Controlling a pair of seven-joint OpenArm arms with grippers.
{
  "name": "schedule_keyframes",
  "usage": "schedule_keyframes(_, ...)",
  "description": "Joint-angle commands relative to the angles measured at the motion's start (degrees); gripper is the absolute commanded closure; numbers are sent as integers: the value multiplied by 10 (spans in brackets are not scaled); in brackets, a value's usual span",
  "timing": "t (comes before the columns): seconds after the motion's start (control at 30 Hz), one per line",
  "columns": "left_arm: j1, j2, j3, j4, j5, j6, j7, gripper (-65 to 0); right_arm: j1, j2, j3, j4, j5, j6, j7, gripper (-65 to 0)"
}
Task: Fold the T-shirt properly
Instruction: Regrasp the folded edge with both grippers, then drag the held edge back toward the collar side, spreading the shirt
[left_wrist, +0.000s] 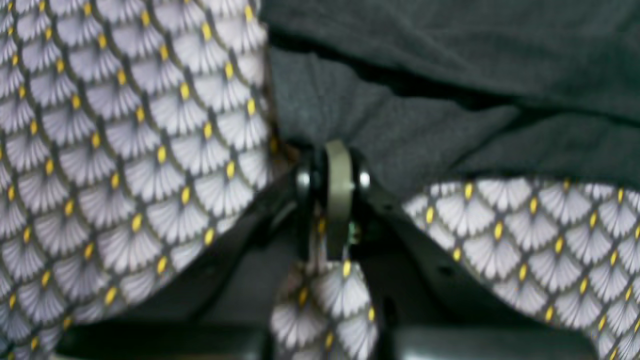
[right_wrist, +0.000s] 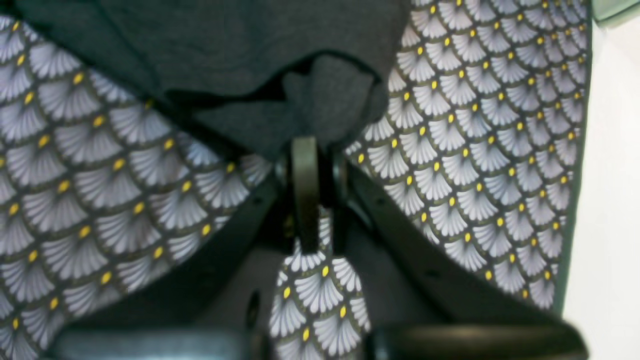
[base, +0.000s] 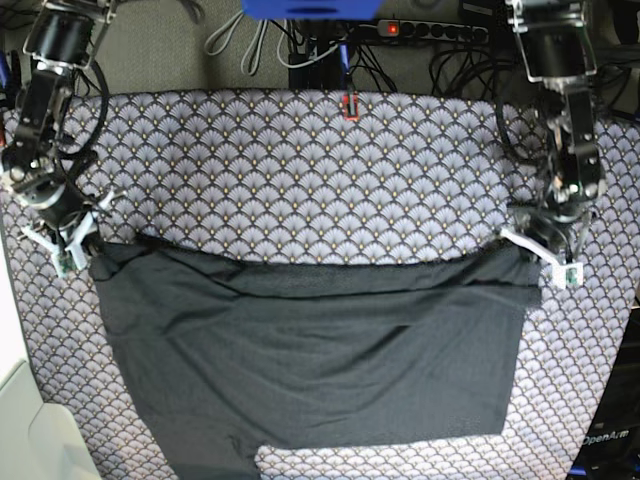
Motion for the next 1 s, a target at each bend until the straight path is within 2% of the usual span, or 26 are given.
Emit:
schedule_keyframes(0.0,-5,-16,-4,24,-2,2,-15,-4,-3,10,3,19,9,-2,11,0)
schedule_keyframes(0.1,11,-17,-4,56,-2,2,2,-4,-27,11,16,44,19,-2,11,0)
schedule_keyframes(0.27,24,-16,-59,109,-2,1,65,-4,-56,10,46,65,42,-2,11,0)
schedule_keyframes(0.47,48,-24,-67,158,-2,1,119,-4,-91,8,87,66,45,-2,11,0)
schedule_keyframes(0.7,105,-26,-67,235,-2,1,135,-4,-144,8,89,113,45,-2,11,0)
schedule_keyframes(0.97,148,-31,-68,255,-1,1,135,-4,-185,8,89,177,45,-2,11,0)
